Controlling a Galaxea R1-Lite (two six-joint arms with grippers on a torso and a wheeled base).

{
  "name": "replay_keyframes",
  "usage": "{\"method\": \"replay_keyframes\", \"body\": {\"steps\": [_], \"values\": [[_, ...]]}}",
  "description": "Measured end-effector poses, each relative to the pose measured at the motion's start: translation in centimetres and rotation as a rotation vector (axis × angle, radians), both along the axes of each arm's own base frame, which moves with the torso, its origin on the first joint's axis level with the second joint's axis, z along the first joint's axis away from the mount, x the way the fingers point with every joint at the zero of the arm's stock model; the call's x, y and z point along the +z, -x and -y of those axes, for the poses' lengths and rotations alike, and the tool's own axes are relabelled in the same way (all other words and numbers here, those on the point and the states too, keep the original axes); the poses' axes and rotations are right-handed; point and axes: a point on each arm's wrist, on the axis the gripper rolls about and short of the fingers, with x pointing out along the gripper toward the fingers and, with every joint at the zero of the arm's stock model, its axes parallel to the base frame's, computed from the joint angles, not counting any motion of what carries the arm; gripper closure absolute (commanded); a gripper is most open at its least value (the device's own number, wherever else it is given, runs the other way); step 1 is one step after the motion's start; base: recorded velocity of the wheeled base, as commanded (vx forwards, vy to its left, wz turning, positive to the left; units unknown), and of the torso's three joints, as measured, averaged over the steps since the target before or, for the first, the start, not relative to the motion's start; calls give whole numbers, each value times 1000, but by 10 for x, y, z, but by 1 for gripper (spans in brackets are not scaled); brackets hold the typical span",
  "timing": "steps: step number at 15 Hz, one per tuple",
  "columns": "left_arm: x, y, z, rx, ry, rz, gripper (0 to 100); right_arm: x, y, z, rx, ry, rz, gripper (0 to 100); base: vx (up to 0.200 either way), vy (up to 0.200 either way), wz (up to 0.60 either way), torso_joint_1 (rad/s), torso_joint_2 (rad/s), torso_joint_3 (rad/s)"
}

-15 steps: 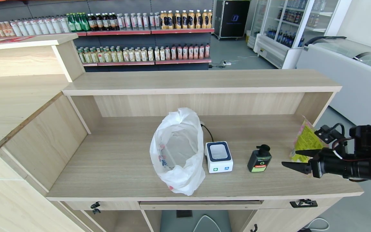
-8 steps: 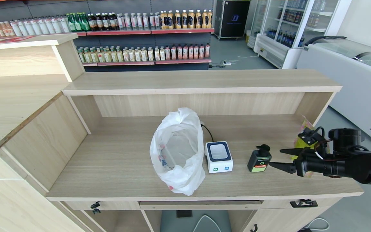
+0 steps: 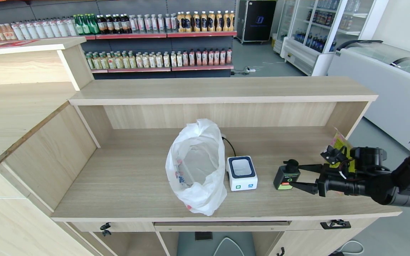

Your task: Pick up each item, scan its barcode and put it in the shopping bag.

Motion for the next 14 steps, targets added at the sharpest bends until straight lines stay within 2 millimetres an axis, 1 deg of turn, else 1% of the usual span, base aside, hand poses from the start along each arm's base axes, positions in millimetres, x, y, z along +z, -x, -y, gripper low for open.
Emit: {"method": "replay_keyframes", "body": {"steps": [2, 5, 7, 14], "values": [[0, 0, 0, 0, 0, 0, 0, -8, -6, -2, 15, 0, 9, 0, 0, 0, 0, 0, 0, 0], [0, 0, 0, -1, 0, 0, 0, -14, -20, -6, 30, 2, 35, 0, 0, 0, 0, 0, 0, 0], [0, 0, 0, 0, 0, 0, 0, -19, -26, -8, 51, -9, 39, 0, 0, 0, 0, 0, 0, 0], [0, 0, 0, 0, 0, 0, 0, -35, -31, -20, 84, -18, 5, 0, 0, 0, 0, 0, 0, 0]]}}
